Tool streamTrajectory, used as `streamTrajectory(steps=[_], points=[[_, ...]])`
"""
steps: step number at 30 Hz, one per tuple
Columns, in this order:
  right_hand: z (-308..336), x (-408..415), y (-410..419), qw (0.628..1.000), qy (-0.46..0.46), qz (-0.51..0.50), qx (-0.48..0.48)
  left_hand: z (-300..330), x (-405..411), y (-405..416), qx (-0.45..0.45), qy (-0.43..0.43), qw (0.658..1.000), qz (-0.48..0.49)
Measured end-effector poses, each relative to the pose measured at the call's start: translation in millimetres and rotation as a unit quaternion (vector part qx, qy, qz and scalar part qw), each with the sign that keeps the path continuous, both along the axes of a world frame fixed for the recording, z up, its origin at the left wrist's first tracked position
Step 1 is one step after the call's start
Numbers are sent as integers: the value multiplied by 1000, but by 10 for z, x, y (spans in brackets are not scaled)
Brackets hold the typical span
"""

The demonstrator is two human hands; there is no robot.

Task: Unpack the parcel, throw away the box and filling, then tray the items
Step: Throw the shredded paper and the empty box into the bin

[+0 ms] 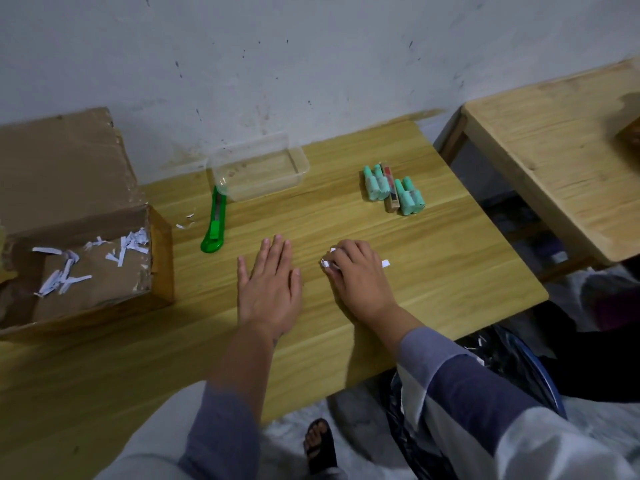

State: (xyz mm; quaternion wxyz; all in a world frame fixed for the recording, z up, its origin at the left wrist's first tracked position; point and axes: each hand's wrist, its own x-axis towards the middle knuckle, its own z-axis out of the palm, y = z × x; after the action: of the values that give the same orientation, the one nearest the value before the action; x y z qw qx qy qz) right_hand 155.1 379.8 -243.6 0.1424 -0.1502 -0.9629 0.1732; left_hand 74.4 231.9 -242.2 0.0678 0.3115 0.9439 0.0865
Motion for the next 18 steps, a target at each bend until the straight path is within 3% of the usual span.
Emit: streamTrajectory(steps=[5, 11, 18], points=[[34, 189, 183, 998, -35, -24, 52, -2, -3, 6, -11, 3, 1000, 1], [14, 555, 432, 994, -48, -93, 31, 48, 35, 84, -45, -25, 999, 7], [58, 938, 635, 994, -37, -100, -18, 158, 507, 665, -25, -32, 986, -160]])
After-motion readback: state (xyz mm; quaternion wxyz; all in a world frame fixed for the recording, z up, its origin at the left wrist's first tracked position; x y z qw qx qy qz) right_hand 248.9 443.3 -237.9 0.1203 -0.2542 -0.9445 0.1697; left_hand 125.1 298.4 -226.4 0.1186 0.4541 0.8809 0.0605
